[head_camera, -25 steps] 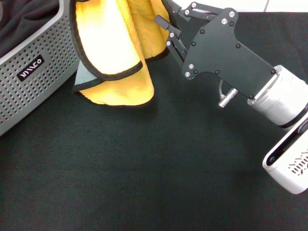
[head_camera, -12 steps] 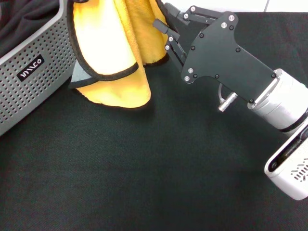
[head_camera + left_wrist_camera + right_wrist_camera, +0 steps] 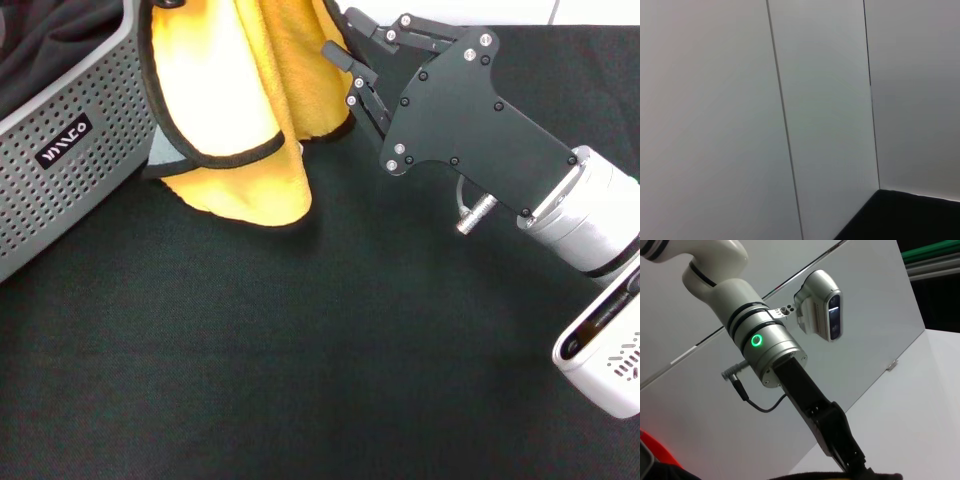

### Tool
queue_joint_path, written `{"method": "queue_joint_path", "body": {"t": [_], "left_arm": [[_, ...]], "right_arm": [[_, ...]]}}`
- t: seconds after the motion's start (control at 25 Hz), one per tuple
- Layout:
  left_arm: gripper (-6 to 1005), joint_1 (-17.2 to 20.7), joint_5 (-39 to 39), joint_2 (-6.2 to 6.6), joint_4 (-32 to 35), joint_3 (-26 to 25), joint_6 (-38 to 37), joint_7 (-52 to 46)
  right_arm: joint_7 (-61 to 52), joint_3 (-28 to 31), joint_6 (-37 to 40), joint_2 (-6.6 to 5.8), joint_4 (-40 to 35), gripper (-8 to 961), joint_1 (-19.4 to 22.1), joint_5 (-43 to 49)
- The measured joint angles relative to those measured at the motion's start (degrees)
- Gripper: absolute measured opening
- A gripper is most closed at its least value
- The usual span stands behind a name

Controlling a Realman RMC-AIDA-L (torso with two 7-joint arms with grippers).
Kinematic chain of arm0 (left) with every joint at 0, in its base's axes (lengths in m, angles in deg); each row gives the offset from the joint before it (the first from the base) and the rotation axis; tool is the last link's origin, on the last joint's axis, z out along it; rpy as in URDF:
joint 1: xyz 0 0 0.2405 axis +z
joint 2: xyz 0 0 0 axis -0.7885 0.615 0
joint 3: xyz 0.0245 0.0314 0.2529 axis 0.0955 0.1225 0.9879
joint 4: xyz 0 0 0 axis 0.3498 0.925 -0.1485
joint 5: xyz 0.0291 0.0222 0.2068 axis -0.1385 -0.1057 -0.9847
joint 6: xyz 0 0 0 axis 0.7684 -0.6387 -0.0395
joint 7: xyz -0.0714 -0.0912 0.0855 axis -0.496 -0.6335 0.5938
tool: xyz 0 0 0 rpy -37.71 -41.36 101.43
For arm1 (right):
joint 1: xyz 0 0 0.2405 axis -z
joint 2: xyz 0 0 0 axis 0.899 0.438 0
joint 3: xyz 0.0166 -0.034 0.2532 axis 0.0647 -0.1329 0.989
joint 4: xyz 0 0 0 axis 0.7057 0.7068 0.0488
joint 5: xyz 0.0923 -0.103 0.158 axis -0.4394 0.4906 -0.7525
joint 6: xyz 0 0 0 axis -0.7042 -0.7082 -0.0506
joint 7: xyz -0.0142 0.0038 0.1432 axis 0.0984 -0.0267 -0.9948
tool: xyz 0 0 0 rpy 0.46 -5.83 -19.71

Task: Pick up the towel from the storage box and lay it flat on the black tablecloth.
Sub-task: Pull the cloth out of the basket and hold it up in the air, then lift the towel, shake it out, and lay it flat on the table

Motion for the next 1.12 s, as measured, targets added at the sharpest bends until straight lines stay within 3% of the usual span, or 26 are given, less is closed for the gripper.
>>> {"method": "queue_joint_path", "body": {"t": [0.2, 0.44, 0.88, 1.12], "left_arm": [[20, 0.0, -0.1, 0.0, -0.3, 0.2, -0.2, 0.0], [21, 0.7, 0.2, -0.05, -1.7, 0.2, -1.3, 1.9], [59, 1.0, 0.4, 0.02, -9.6, -0.1, -4.5, 6.4], [89, -0.2, 0.5, 0.04, -17.2, -0.2, -8.6, 11.7]], "right_arm": [[0.0, 0.1, 0.0, 0.0, 0.0, 125, 0.0, 0.5], [-1.0, 0.1, 0.0, 0.0, -0.6, -1, 0.8, 0.3], [-10.0, 2.8, 0.6, -0.31, -0.7, 2, 2.4, 0.5], [-18.3, 8.4, 0.4, -1.19, -0.7, 4, 1.3, 5.2]]}}
